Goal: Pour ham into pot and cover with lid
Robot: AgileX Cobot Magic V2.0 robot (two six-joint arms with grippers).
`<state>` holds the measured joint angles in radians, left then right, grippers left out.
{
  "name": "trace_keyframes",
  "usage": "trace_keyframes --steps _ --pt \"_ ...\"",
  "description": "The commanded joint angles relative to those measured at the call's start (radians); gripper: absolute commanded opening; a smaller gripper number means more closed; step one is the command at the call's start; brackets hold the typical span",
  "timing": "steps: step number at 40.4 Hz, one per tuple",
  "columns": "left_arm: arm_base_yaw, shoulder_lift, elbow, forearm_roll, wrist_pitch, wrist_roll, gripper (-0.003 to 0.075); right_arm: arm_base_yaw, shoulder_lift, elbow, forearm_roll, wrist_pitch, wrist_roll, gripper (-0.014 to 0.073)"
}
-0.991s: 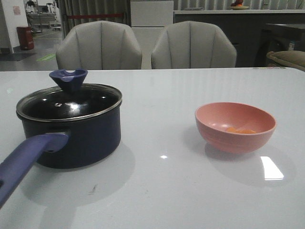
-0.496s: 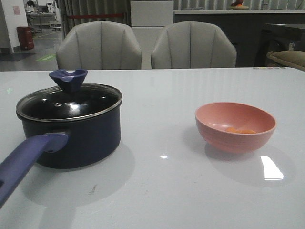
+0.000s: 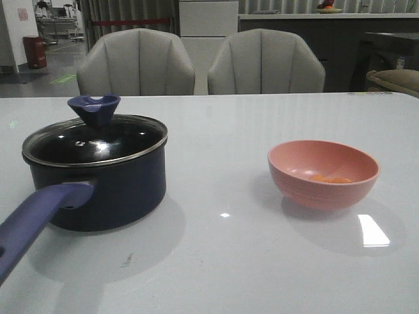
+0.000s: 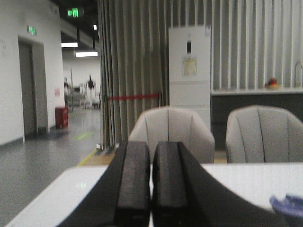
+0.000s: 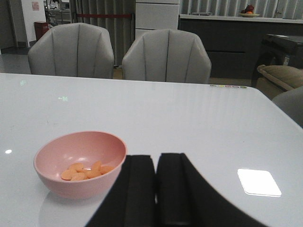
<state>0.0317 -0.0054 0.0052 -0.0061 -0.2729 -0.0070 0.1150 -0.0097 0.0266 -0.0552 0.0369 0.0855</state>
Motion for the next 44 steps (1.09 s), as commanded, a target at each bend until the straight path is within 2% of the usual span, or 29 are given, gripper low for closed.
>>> trace_keyframes --steps 1,6,16,21,38,41,44 --pt "-0.002 -0.016 0.012 -0.044 -0.203 -0.01 0.0113 -0.007 -0.02 -0.005 -0.009 -0.086 -0.007 0.0146" --pt "-0.002 -0.012 -0.071 -0.046 -0.12 -0.01 0.0113 -0.007 -0.021 -0.005 -0.009 -0.086 -0.007 0.0146" --pt "-0.002 0.121 -0.357 -0.046 0.308 -0.01 0.0113 -0.007 -0.021 -0.005 -0.009 -0.086 -0.007 0.0146" --pt "-0.002 0.217 -0.443 -0.046 0.479 -0.01 0.0113 -0.007 -0.021 -0.005 -0.009 -0.086 -0.007 0.0146" --pt "-0.009 0.347 -0.446 -0.076 0.514 -0.01 0.0118 -0.007 -0.021 -0.005 -0.009 -0.086 -0.007 0.0146" --pt "-0.028 0.356 -0.446 -0.076 0.517 -0.01 0.0153 -0.007 -0.021 -0.005 -0.009 -0.086 -0.007 0.0146" --pt "-0.058 0.371 -0.446 -0.07 0.519 -0.01 0.0253 -0.007 -0.021 -0.005 -0.009 -0.086 -0.007 0.0146"
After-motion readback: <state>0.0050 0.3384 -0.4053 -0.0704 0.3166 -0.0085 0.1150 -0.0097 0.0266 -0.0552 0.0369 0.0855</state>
